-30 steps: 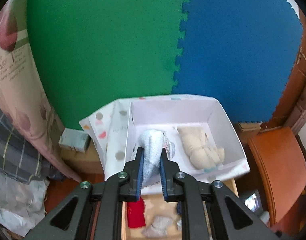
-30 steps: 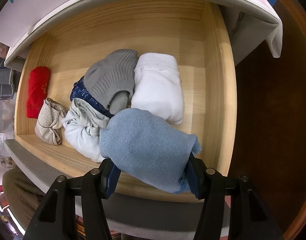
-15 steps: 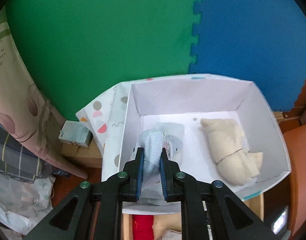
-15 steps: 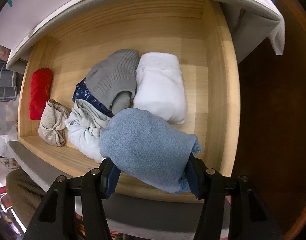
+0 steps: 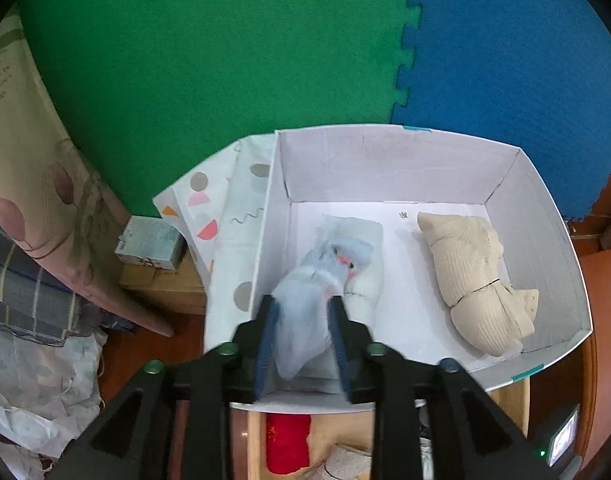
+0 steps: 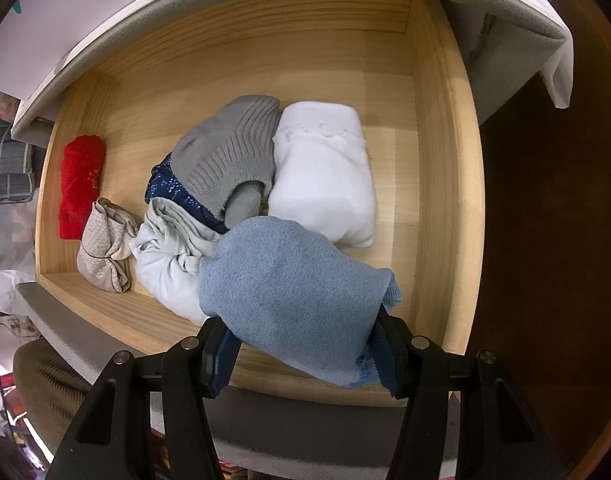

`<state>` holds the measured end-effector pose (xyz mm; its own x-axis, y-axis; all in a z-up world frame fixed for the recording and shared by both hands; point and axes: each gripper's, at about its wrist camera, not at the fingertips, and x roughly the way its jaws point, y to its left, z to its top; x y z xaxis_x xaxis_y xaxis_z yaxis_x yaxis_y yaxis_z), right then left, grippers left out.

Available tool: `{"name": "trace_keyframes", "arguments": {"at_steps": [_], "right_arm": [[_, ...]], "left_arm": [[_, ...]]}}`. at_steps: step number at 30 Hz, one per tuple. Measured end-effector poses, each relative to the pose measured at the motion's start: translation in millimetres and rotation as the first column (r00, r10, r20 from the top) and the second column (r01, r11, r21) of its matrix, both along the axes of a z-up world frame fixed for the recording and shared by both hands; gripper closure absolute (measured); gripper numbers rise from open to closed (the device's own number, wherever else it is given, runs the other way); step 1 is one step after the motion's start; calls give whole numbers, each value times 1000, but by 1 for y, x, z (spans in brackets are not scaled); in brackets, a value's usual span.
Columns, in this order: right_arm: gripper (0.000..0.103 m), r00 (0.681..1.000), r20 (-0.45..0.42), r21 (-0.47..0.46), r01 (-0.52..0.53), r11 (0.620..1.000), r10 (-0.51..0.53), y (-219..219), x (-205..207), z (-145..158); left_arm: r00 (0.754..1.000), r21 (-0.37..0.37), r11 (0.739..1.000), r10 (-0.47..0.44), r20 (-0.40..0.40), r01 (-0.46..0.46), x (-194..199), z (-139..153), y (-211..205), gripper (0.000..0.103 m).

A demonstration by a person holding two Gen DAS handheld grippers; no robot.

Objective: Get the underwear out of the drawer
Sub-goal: 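Lift the pale blue underwear with the left gripper into the white box and release, then withdraw the open left gripper from the box back over the drawer, then carry the light blue sock with the right gripper into the white box and release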

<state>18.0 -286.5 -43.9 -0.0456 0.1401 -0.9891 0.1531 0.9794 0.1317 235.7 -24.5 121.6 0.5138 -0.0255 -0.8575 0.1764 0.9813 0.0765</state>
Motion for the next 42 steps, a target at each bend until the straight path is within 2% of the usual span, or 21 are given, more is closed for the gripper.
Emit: {"name": "trace_keyframes", "arguments": {"at_steps": [1,8,12,16,23,28,31,35,42], "right_arm": [[49,1000,0,-2,0,1000,0,0,0,0],[49,1000,8,-27,-9,1000,9,4,1,1],[49,1000,20,-44,-12,999,13,6,1,3],[49,999,36,-63,-21,998,23,8,2,5],[49,996,89,-78,-13,997,20,7,0,14],[49,994,110,-75,-12,997,20,5,0,21],[49,992,123,-64,2,998,6,2,2,28],[49,987,163,-49,8,999,0,6,7,49],[49,969,240,-77,-32,997,50,14,14,104]], "left_arm": [[1000,1,1000,-2,10,2,-3,4,1,63],[999,-23,1000,-14,43,15,-34,27,18,63],[999,-26,1000,-5,50,6,-62,26,31,62],[999,-27,999,24,41,-23,-93,8,47,62],[996,56,996,70,57,-74,-140,-40,60,62],[997,97,992,82,4,-82,-162,-84,57,62],[994,80,992,103,-31,-101,-168,-106,58,62],[988,58,987,151,-45,-148,-170,-124,63,62],[984,49,984,171,-40,-169,-169,-130,68,62]]}}
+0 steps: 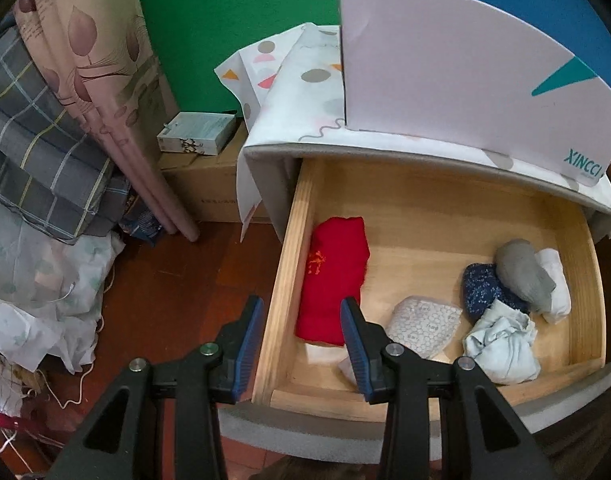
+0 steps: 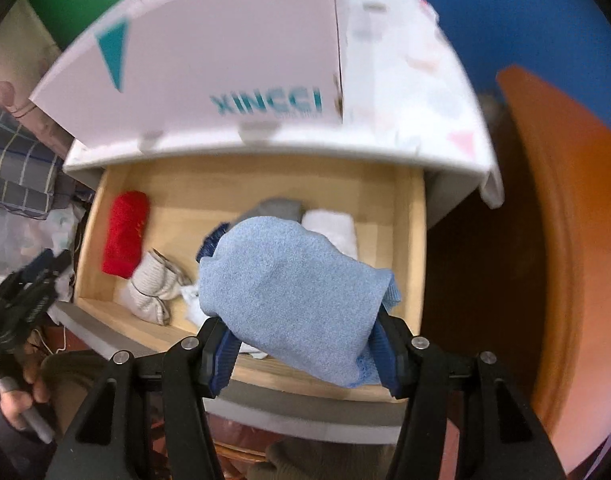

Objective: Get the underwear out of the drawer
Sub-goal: 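Carry the light blue sock with the right gripper into the white box and release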

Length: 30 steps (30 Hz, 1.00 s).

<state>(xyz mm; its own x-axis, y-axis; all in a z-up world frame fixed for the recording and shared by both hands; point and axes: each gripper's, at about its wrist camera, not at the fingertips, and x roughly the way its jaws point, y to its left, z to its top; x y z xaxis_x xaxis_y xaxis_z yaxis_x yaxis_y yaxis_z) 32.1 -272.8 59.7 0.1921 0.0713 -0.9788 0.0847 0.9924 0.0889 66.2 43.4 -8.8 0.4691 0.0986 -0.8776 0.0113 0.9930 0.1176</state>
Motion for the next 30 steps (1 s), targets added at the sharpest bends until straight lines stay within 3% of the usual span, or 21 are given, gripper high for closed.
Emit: {"name": "trace_keyframes", "arguments": {"at_steps": [5,16,21,30], "right_arm": [[49,996,79,-20,-26,999,28,-1,9,54],[49,978,199,-65,-55,996,67,15,61,124],[49,974,215,-61,-53,997,64,27,96,130],[49,984,161,-83,-69,994,82,52,148,104]], "left_arm": [[1000,-12,1000,11,-8,-11,1,-2,4,62],[1000,-24,999,23,2,-23,0,-2,9,62],[999,-44,998,38,7,-38,0,-1,14,62],[999,-63,997,47,21,-46,-2,1,18,62]]}}
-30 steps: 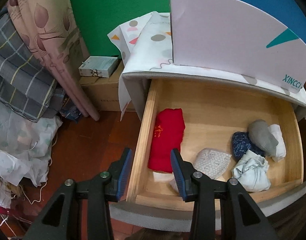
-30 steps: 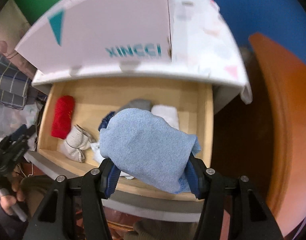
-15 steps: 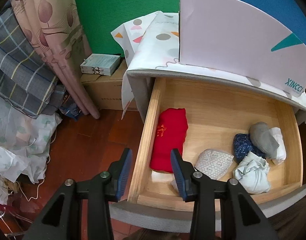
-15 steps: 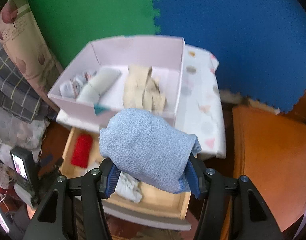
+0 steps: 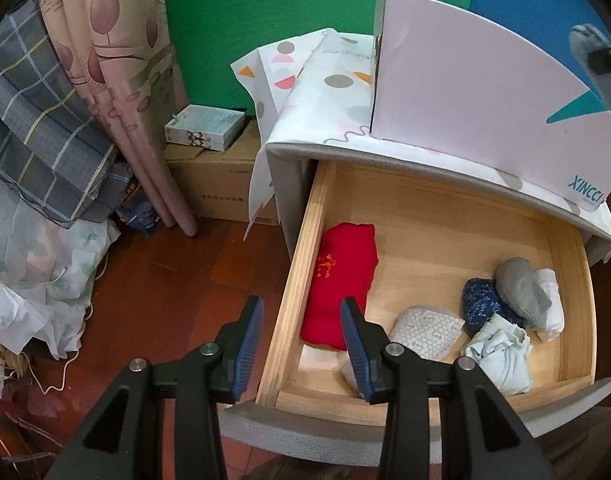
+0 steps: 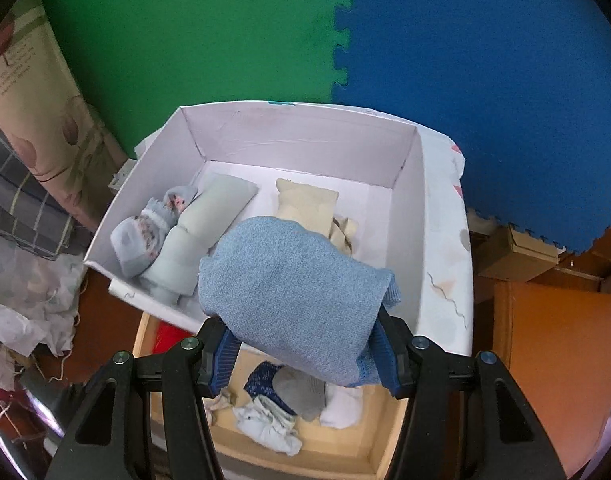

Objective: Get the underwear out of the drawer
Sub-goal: 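Carry the light blue sock with the right gripper into the white box and release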

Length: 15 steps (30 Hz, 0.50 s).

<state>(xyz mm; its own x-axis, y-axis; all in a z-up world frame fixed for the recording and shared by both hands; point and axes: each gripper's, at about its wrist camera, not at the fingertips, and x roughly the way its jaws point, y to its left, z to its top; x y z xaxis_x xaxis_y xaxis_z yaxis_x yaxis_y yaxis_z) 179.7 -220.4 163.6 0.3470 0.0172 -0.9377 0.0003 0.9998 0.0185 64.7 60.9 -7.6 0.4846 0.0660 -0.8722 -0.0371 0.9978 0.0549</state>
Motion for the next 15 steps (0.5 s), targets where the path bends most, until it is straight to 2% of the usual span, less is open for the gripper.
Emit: {"name": "trace_keyframes", "arguments": {"at_steps": [10,15], "right_arm": [[47,996,-88,-27,12,1000,-15,4,27,-45],[43,995,-97,-39,17,999,-20,3,34,-56]], "left_arm": [[1000,-6,1000,-11,-5,11,1,-1,-1,62],[1000,-14,1000,-11,-6,10,1,-1,-1,62]]}}
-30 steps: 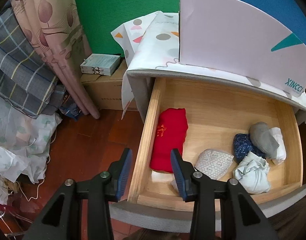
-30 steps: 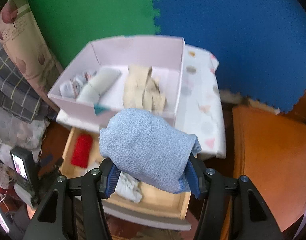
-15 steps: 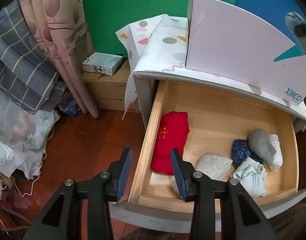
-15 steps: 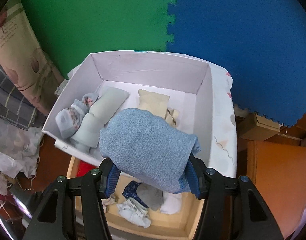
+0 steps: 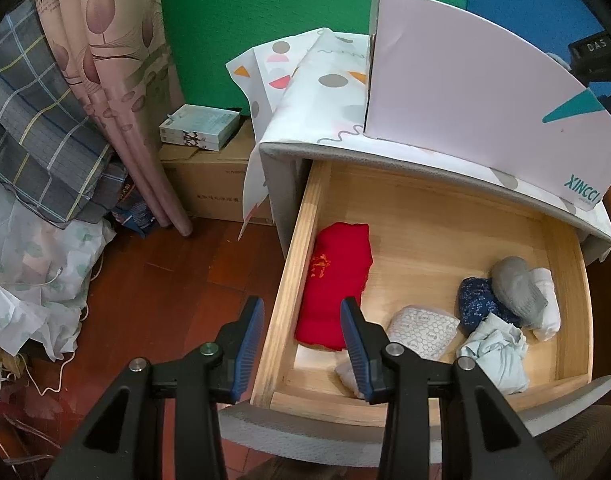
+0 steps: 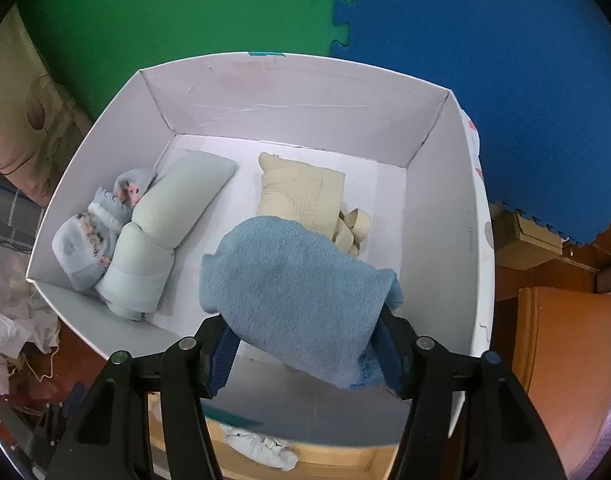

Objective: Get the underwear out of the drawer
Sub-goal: 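Carry the light blue sock with the right gripper into the white box and release, then move the open right gripper back down over the drawer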

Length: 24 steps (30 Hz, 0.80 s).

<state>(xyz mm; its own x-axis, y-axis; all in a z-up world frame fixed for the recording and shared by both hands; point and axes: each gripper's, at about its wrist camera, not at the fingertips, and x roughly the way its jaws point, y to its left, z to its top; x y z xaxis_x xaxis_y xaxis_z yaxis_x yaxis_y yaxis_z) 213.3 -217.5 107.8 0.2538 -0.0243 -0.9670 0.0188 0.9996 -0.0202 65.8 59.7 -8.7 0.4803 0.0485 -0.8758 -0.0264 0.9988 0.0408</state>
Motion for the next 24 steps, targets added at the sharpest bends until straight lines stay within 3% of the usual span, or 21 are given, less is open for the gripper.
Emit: {"name": "trace_keyframes", "arguments": {"at_steps": [6,12,19,24], "right_arm": [[35,1000,12,8,9,1000,-9,-1,0,3],[34,999,42,35,-1,999,-1,-1,-13,30],[34,998,11,39,-67,997,67,4,-65,52],[32,992,-69,70,-100,992,105,6,-110,36]], "left_arm": [[1000,0,1000,0,0,0,1,-1,0,62],[1000,-4,1000,-2,-2,2,1,-1,0,62],[1000,-4,1000,-7,-4,7,1,-2,0,62],[1000,-7,1000,-11,-11,10,1,-3,-1,62]]}}
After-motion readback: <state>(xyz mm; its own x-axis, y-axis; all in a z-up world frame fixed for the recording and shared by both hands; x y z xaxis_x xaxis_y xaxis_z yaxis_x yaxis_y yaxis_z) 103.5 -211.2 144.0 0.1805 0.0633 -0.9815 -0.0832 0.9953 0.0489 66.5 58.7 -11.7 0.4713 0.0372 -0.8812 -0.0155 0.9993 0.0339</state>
